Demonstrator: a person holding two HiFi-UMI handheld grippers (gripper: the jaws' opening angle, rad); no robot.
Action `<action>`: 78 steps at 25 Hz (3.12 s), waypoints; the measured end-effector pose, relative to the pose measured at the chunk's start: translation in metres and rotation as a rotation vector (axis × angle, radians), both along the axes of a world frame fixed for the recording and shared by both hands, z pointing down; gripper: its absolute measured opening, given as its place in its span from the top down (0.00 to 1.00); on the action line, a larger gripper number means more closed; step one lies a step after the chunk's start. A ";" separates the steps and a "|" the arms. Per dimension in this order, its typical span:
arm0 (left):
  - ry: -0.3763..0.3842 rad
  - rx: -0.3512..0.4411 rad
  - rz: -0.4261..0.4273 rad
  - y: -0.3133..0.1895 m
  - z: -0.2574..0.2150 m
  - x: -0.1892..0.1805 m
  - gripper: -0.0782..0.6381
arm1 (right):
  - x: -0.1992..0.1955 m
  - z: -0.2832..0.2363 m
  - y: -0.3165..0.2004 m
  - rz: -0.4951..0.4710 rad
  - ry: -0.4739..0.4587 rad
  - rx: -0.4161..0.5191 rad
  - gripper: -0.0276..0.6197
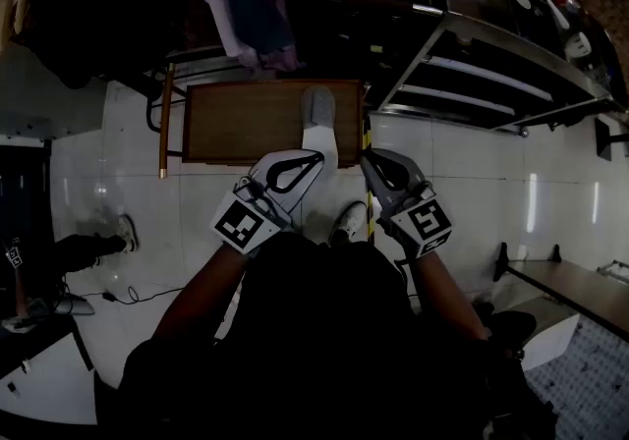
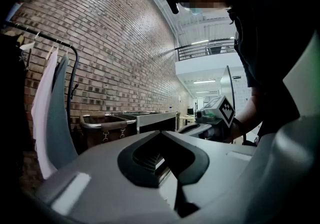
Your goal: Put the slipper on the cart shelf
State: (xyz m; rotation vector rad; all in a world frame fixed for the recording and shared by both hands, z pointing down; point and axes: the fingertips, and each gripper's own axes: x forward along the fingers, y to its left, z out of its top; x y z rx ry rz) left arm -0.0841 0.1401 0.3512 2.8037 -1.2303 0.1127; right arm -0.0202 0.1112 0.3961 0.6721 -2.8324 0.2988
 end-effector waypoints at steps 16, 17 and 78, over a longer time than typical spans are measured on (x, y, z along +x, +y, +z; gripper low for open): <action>-0.021 -0.051 0.033 -0.057 0.055 -0.036 0.89 | -0.042 0.250 -0.023 0.110 0.242 -0.638 0.63; -0.018 -0.065 0.046 -0.059 0.060 -0.039 0.89 | -0.043 0.267 -0.023 0.132 0.247 -0.687 0.61; 0.057 -0.057 0.018 -0.080 0.010 -0.071 0.89 | -0.052 0.006 -0.088 0.115 -0.119 -0.191 0.86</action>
